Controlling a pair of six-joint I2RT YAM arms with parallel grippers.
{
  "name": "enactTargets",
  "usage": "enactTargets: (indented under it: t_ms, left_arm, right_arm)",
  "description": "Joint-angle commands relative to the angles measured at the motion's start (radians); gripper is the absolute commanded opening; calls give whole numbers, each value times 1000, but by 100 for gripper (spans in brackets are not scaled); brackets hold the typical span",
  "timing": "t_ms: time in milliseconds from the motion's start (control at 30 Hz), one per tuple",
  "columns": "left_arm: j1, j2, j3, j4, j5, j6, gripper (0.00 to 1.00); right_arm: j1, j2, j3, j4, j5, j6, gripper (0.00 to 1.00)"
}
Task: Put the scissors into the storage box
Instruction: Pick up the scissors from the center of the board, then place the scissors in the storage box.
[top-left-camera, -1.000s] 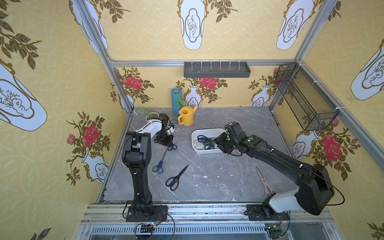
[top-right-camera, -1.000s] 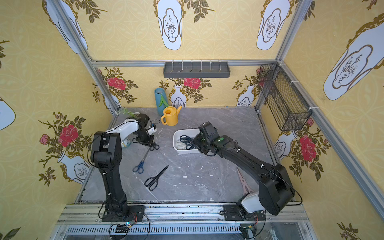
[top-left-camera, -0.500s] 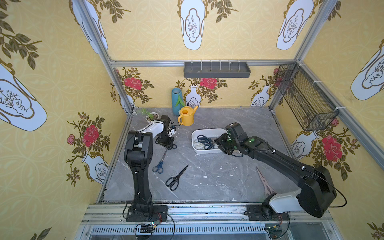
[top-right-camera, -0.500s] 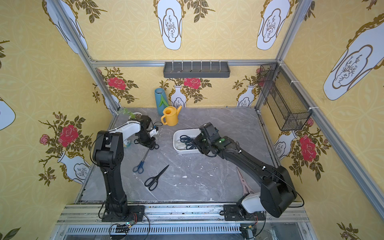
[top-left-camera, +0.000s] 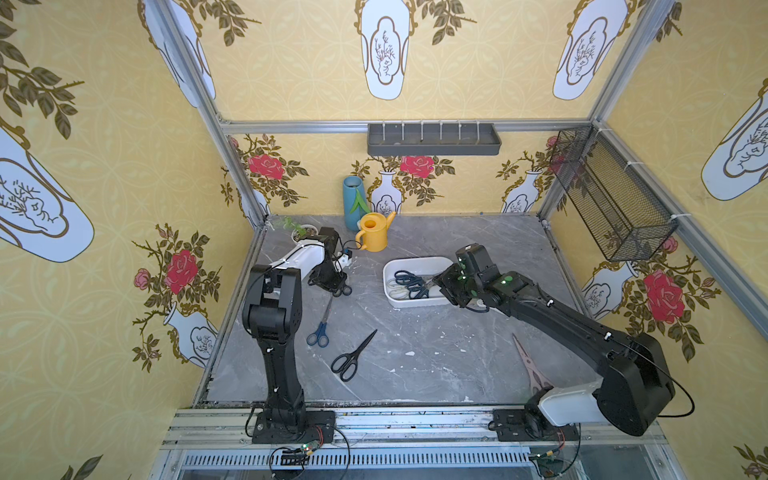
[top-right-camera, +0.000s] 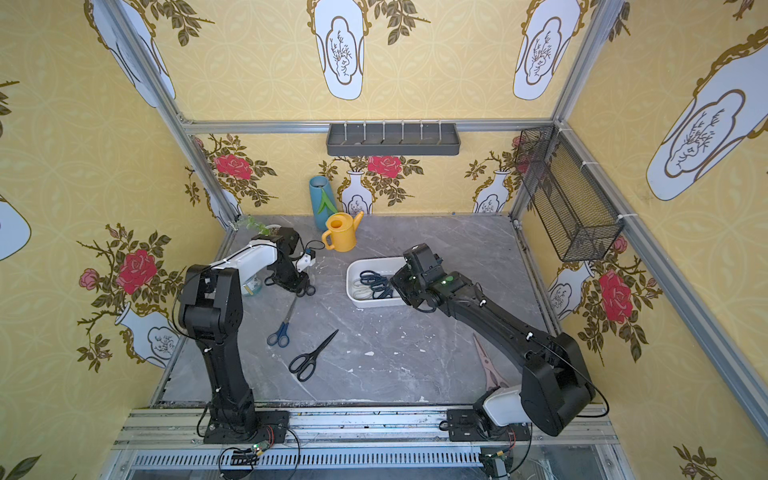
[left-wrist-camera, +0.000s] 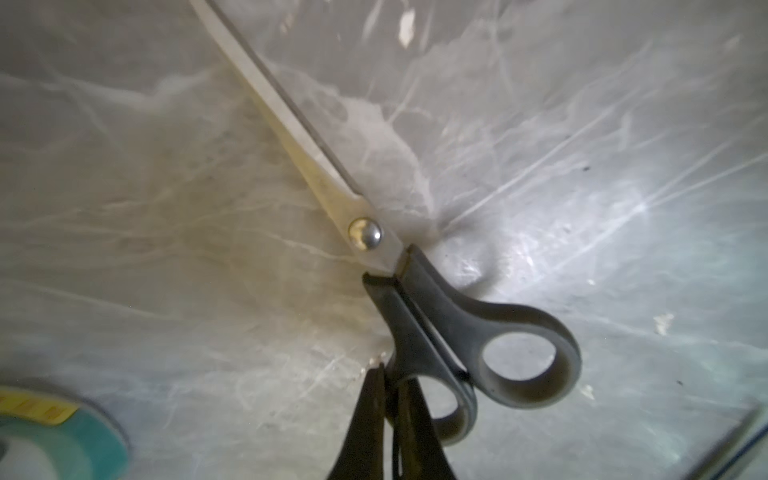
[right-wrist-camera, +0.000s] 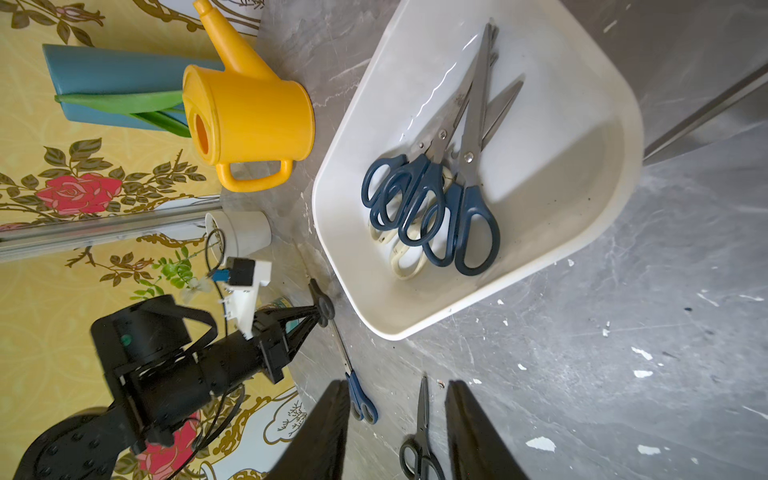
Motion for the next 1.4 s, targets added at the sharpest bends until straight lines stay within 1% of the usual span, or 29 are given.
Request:
enactTargets:
  t_ms: [0,200,333,433,533,600,700,767,800,833,867,933,1033,1200,1300,1367]
  left_arm:
    - [1,-50,12,-63,40,-13,0]
    - [1,-171,-30,-124,77,-23,0]
    - [-6,-296,-60,-166,106,18,0]
    - [-48,-347,-29,-208,78,46,0]
    - [-133,-336,44,-230,40,71,0]
    - [-199,-297,110,-231,24,93,0]
    - [-298,-195,230,-233,15,139,0]
    - [-358,-112,315,-232,9,187,0]
    - [-373,-79,347,-229,7,209,0]
    - [-411,-36,385,-229,10,233,0]
    - [-429,6,423,-231,14,258,0]
    - [-457,82,478,-230,7,292,0]
    - [-486,192,543,-198,-37,330,0]
    - [-497,352,695,-211,-48,310,0]
    - [-497,408,730,-211,-55,298,4]
    - [-497,426,729,-205,-55,286,10]
  right_arm:
    - [-12,6,8,42,-18,-18,43]
    - [-43,13,6,72,-42,-32,43]
    - [-67,12,12,94,-37,-51,43]
    - [-86,9,17,95,-38,-68,43]
    - [-107,-19,11,78,-31,-82,43]
    - [-124,-55,6,46,-13,-98,43]
    - [-156,-132,-4,-46,25,-126,43]
    - [-190,-194,-14,-130,41,-146,43]
    - [-208,-216,-19,-174,44,-152,43]
    - [-233,-240,-24,-234,44,-160,43]
    - [-262,-264,-25,-291,37,-175,43]
    - [-316,-301,-24,-382,11,-226,43]
    - [-376,-338,-6,-499,-8,-301,43]
    - [-402,-373,10,-582,-11,-377,44]
    - [-420,-340,16,-626,-17,-404,46]
    - [-434,-306,18,-632,-33,-418,46]
